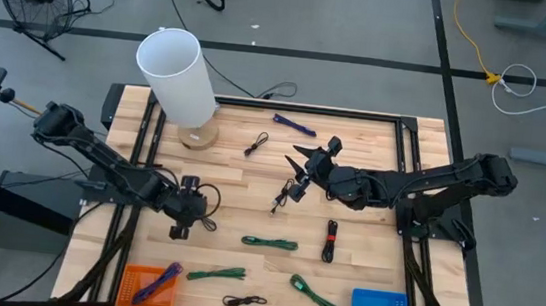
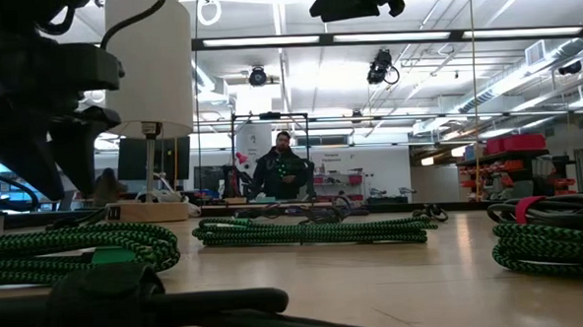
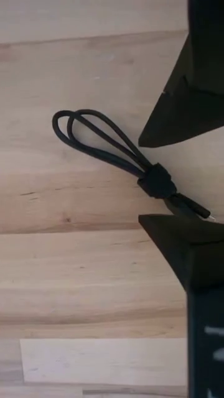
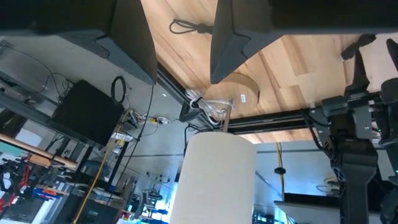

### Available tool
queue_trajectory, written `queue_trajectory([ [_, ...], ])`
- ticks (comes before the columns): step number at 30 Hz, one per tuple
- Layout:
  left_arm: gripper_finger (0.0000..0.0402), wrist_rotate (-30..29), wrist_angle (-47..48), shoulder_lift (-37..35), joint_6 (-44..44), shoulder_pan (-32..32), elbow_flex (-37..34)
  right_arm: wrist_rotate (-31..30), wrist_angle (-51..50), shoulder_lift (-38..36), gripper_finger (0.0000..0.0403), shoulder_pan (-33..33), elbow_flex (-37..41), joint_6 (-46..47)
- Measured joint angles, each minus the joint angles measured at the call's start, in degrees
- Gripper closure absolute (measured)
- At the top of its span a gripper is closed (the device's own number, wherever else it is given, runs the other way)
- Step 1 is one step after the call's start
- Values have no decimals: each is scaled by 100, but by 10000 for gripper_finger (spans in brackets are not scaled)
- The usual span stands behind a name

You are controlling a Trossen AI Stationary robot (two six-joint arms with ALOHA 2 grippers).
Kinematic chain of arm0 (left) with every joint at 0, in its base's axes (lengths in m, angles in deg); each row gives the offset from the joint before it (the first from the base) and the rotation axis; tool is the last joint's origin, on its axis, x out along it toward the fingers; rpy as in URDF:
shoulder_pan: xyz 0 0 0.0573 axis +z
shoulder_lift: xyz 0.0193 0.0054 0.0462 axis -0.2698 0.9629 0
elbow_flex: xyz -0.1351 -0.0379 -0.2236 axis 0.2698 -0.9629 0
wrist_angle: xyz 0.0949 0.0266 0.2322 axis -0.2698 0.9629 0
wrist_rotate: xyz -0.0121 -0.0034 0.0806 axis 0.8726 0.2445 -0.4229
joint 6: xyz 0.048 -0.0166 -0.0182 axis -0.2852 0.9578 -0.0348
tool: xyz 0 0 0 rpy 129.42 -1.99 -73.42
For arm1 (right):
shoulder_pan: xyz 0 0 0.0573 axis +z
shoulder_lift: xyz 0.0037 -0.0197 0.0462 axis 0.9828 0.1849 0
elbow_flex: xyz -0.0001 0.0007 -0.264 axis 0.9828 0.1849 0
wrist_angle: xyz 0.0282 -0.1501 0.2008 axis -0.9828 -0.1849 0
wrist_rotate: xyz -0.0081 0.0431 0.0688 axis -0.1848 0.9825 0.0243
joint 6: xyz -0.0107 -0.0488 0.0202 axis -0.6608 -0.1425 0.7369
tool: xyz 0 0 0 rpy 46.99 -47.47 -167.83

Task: Pick & Place USB Port
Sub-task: Put the black charger cable into the blue bin

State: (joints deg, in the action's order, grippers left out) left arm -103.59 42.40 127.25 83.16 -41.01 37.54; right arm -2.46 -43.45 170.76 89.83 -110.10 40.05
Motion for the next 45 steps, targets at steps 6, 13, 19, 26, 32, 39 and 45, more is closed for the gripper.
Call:
queue_trajectory([
  [6,195,1,-5,168,11,8,0,2,-1,0,253,0,0,0],
  [13,195,90,-199,775,11,8,2,2,-2,0,253,0,1,0],
  [19,197,59,-325,1231,11,9,33,2,-2,0,253,0,0,0],
  [26,320,336,-352,1227,39,8,21,2,-29,0,253,0,0,0],
  [32,375,271,-494,1224,187,2,14,4,-29,0,253,0,0,43],
  [39,375,196,-546,1211,75,6,427,4,-37,0,253,0,0,46],
  [45,375,-156,-190,1206,-325,16,1126,4,-56,-1,253,0,0,44],
])
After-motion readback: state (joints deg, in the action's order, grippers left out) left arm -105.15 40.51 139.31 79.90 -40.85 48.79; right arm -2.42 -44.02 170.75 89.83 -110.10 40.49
